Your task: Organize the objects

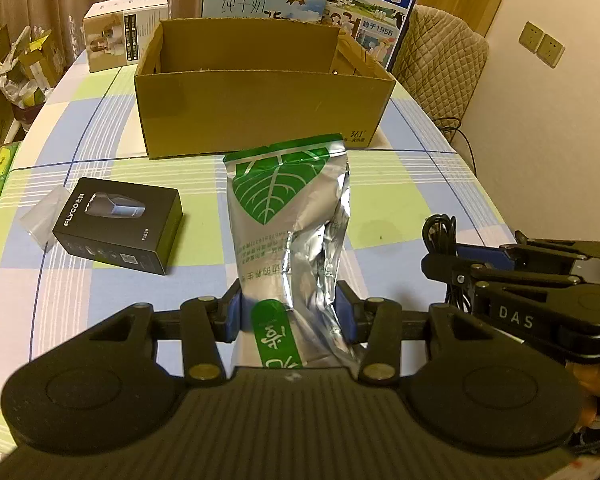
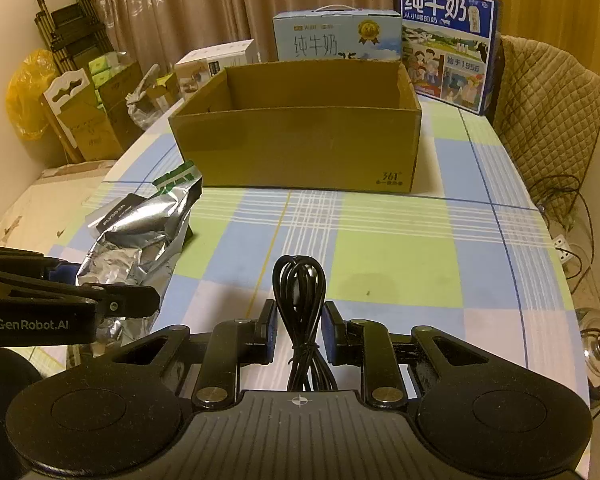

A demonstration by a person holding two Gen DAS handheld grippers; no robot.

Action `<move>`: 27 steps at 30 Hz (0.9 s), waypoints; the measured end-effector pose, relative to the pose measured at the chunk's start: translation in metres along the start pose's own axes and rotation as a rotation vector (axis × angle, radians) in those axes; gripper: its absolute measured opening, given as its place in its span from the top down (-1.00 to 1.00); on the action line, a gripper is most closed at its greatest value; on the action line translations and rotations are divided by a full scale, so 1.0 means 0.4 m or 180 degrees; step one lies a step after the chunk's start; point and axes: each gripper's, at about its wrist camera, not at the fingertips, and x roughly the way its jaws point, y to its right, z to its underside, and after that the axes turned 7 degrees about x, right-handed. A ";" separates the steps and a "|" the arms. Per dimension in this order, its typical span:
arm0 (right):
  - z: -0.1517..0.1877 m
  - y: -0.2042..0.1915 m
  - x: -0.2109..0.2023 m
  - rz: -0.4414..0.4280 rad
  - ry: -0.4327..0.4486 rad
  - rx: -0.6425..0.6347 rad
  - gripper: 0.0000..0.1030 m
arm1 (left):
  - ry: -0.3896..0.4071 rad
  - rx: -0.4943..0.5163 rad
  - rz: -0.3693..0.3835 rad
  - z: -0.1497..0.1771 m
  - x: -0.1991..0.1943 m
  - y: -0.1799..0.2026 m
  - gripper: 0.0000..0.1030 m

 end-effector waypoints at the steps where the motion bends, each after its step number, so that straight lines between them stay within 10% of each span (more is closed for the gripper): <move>1: 0.000 0.000 -0.001 0.0002 0.0002 0.0001 0.62 | 0.0001 0.0000 0.0004 0.000 -0.001 0.001 0.21; 27: -0.003 0.016 0.012 0.0031 -0.0026 -0.0002 0.62 | 0.0006 0.0011 0.0006 -0.011 0.001 0.004 0.21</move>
